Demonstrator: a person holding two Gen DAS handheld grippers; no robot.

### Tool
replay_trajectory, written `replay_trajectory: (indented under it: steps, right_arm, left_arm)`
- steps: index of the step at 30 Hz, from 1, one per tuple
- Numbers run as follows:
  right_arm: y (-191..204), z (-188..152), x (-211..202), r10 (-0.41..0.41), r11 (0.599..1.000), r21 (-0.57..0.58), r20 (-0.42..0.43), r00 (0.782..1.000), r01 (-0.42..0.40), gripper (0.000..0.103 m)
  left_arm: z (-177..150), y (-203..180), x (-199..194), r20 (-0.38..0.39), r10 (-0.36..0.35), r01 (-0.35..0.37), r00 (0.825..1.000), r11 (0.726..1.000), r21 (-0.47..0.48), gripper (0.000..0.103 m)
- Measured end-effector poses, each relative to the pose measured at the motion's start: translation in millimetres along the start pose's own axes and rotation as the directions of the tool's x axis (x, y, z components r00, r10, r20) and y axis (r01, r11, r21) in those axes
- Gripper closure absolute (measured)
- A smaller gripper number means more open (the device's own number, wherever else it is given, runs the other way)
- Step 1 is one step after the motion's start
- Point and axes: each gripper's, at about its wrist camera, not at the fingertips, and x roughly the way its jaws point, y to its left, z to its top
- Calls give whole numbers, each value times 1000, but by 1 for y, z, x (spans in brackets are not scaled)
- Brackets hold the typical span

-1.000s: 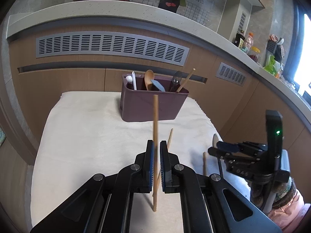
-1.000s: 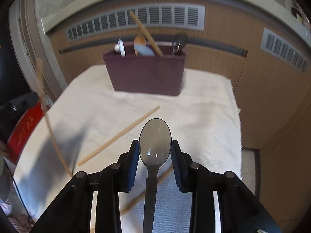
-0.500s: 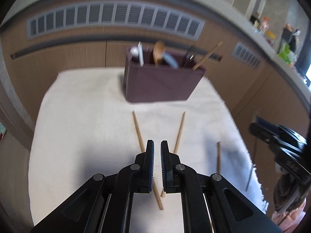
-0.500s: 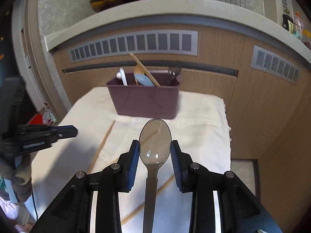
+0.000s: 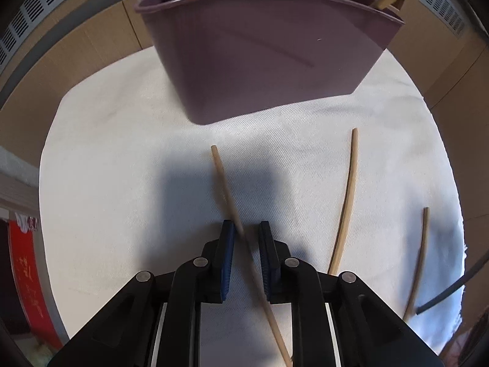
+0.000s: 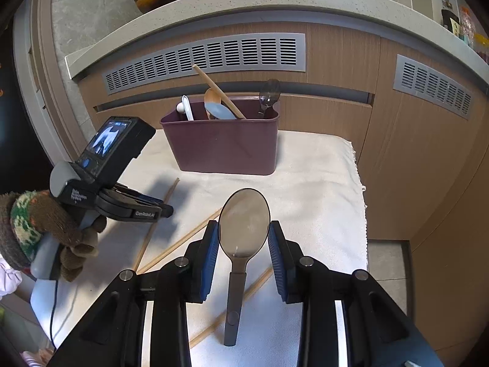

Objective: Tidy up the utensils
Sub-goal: 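Lift the chopstick with the left gripper while the right gripper lifts the clear spoon, then lower both held utensils into the maroon caddy and open both grippers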

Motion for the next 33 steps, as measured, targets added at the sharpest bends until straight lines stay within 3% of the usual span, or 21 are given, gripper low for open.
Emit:
replay_trajectory:
  steps: [3, 5, 9, 13, 17, 19, 22, 24, 26, 29, 31, 33]
  right_arm:
    - [-1, 0, -1, -1, 1000, 13, 9, 1000, 0, 73]
    - [-1, -1, -5, -1, 1000, 13, 20, 1000, 0, 73]
    - [-2, 0, -13, -3, 1000, 11, 29, 1000, 2, 73]
    - [0, 6, -23, -7, 1000, 14, 59, 998, 6, 73]
    - [1, 25, -43, -5, 1000, 20, 132, 991, 3, 73]
    - [1, 49, -59, -13, 1000, 9, 190, 982, 11, 73]
    - [2, 100, -89, -40, 999, -20, 292, 955, 47, 73]
    - [2, 137, -107, -76, 995, -26, 372, 925, 92, 73]
    - [2, 171, -118, -107, 991, -20, 442, 891, 129, 73]
    - [-1, 206, -116, -123, 989, -5, 503, 856, 145, 73]
    - [-2, 221, -103, -127, 989, -1, 505, 854, 147, 73]
    - [1, 229, -80, -129, 988, -13, 502, 855, 157, 73]
  left_arm:
    - [-10, 1, -4, 61, -62, 63, 996, 998, -25, 95]
    - [-25, 4, -18, 160, -102, 110, 982, 993, -44, 98]
    - [-66, 8, -67, 373, -184, 227, 909, 971, -72, 98]
    - [-91, 14, -112, 537, -152, 228, 830, 971, -77, 98]
    - [-83, 24, -157, 642, -139, 223, 754, 973, -51, 98]
    - [-68, 28, -186, 690, -151, 233, 708, 972, -27, 98]
    - [-37, 36, -236, 775, -148, 216, 614, 976, 15, 98]
    - [-13, 35, -270, 851, -100, 156, 516, 987, 21, 98]
    - [4, 35, -293, 894, -78, 134, 441, 991, 21, 98]
    - [25, 37, -308, 925, -52, 118, 377, 993, 8, 98]
    - [39, 35, -305, 941, -15, 85, 338, 996, -14, 98]
    - [52, 36, -294, 942, -8, 79, 335, 997, -19, 98]
